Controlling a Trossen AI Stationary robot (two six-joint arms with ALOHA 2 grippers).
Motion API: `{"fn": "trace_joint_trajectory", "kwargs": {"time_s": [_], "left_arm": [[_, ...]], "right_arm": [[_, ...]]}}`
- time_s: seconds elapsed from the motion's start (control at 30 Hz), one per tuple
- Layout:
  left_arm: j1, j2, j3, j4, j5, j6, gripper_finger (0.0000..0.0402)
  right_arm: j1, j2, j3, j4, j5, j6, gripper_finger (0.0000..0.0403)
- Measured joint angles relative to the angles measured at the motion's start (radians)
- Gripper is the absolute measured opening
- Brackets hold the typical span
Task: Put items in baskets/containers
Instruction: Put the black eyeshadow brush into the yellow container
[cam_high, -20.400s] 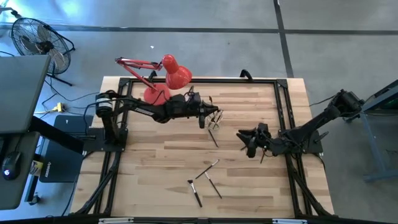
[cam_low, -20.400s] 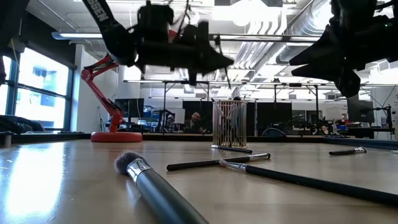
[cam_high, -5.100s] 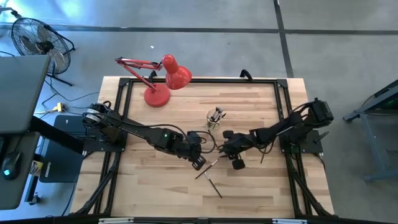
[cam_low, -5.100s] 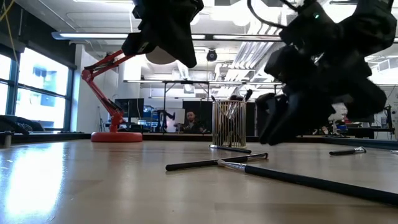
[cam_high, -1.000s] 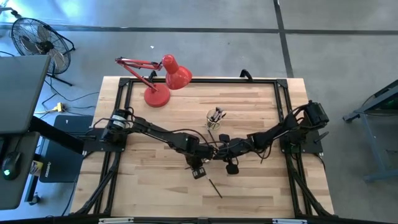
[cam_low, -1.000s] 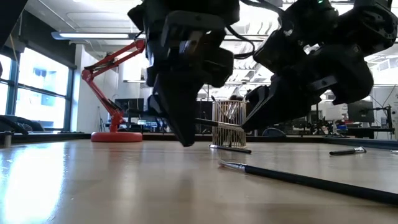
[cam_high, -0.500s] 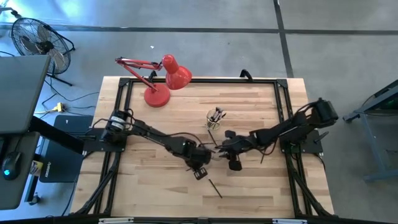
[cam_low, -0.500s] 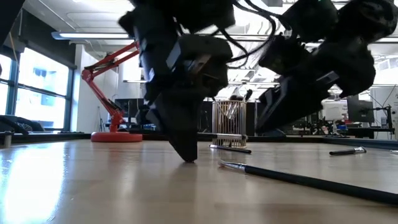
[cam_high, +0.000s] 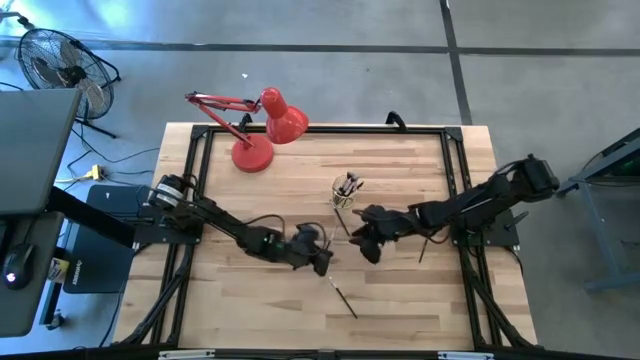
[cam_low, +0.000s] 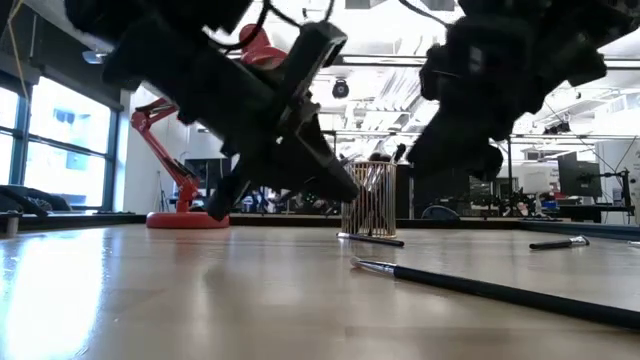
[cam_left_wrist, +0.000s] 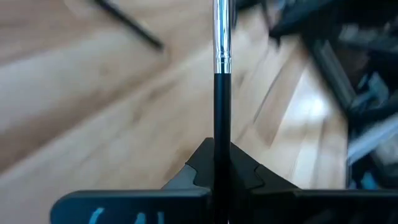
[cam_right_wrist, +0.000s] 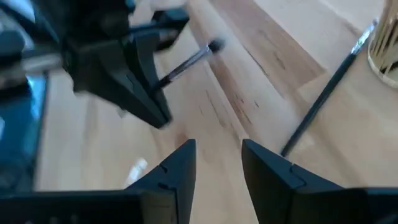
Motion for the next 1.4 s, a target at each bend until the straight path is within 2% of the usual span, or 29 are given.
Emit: {"fn": "trace_joint_trajectory", "kwargs": {"time_s": [0.1,0.23,0.43,0.57,0.8,1.1,1.4], "left_arm": [[0.001,-0.001,-0.010,0.131,-0.037,-0.015,0.0003],[0.002,0.000,-0.002,0.114,-0.062,-0.022,0.0003],[0.002,0.000,0.033,0.113,-0.118,-0.023,0.0003],[0.002,0.000,0.064,0.103,-0.137,-0.024,0.0004],[0.003,0.000,0.083,0.092,-0.227,-0.020,0.0003],[0.013,0.001,0.121,0.086,-0.247,-0.013,0.0003],[0.045,0.001,0.221,-0.065,-0.205,0.037,0.0004]], "right_arm": [[-0.022,0.024,0.000,0.111,-0.003,0.123,0.0124],[-0.041,0.025,0.000,0.205,0.004,0.194,0.0124],[-0.049,0.025,0.000,0.245,0.018,0.249,0.0124],[-0.049,0.025,0.000,0.271,0.024,0.254,0.0125],[-0.049,0.025,0.000,0.307,0.026,0.250,0.0125],[-0.049,0.025,0.000,0.328,0.049,0.241,0.0125],[-0.049,0.025,0.000,0.333,0.044,0.207,0.0124]]}}
